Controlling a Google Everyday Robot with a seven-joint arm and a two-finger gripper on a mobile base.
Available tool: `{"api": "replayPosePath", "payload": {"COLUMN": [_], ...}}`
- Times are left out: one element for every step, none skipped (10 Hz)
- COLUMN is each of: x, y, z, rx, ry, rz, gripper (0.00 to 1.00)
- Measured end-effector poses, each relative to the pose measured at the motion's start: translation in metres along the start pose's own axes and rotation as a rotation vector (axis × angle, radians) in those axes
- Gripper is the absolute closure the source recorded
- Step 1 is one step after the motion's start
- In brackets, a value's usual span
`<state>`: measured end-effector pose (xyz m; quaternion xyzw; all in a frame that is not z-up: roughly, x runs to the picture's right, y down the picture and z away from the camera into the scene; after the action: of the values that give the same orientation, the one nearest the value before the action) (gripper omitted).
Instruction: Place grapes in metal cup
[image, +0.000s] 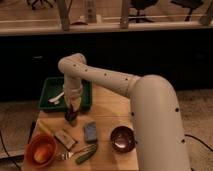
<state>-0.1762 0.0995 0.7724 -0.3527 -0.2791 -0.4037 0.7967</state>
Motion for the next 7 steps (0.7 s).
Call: {"api": "replayPosePath", "payload": {"x": [-0.0013,-0.0021,-0.002,-0.0017,-0.0018,-0.0019,-0.0015], "y": [-0.0015,-0.0028,-0.0027,-0.0021,-0.0018,-0.0016,-0.0009], "z": [0.0009,0.0014,0.0018,0.0015,0.001,0.0007,0.0002], "rx": [-0.008,-0.011,-0.016,-0.02,-0.021,-0.021,-0.02], "ry": [0.016,0.023,0.029,0.034,0.037,0.038,0.038], "rz": [0.014,0.021,0.029,0.035,0.038,0.04,0.043], "gripper": [0.2,0.2,0.2,0.2,0.2,0.2,0.2]}}
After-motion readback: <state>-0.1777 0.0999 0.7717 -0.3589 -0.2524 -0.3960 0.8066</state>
